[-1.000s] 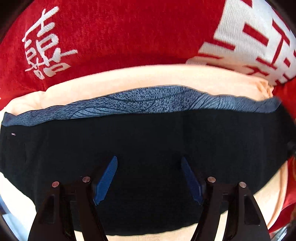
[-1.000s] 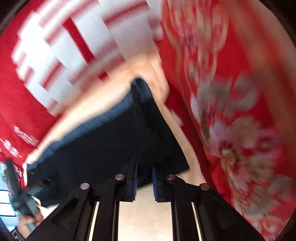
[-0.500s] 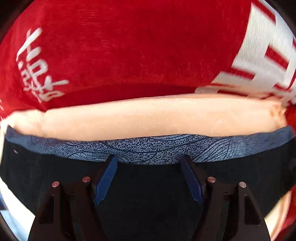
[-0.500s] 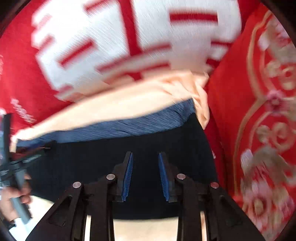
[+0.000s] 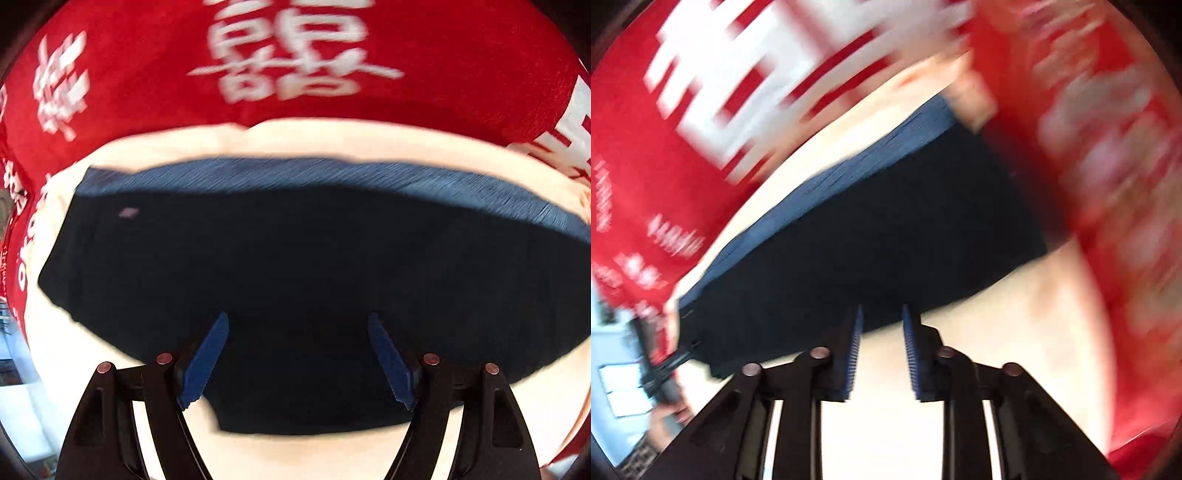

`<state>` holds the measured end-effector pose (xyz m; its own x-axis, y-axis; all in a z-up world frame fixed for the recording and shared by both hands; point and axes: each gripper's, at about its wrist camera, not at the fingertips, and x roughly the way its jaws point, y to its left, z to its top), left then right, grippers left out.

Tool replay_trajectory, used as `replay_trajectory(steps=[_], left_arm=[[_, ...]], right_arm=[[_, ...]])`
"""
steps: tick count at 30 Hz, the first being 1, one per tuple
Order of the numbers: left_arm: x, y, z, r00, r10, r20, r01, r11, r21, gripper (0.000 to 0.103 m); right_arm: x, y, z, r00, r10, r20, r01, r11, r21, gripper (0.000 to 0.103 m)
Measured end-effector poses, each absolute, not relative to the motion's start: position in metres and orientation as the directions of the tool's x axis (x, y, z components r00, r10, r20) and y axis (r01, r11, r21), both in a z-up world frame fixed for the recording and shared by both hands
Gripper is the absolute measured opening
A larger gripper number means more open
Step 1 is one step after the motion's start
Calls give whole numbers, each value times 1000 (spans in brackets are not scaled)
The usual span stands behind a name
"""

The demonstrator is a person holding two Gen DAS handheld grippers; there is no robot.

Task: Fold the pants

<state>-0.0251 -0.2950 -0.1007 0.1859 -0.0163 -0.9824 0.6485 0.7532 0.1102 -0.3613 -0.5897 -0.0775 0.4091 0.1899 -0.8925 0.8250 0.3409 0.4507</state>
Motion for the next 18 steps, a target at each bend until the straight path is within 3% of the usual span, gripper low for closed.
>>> replay_trajectory(steps=[3, 8, 15, 18], left_arm=[[-10, -263, -100, 182, -14, -983, 648, 754, 109, 79], [43, -225, -94, 211, -56, -976, 668, 737, 102, 79], [126, -185, -100, 314, -60, -948, 719, 667, 196, 79], [149, -164, -115, 292, -73, -954, 728, 664, 172, 80]], right_arm=[[-314, -517, -84, 494, 360, -791, 725, 331, 603, 41], [-218, -417, -115, 554, 549, -626, 604, 252, 756, 42], [-176, -330, -148, 608, 543, -579, 597, 169, 785, 42], [-183, -327, -146, 634, 520, -572, 589, 155, 793, 42]])
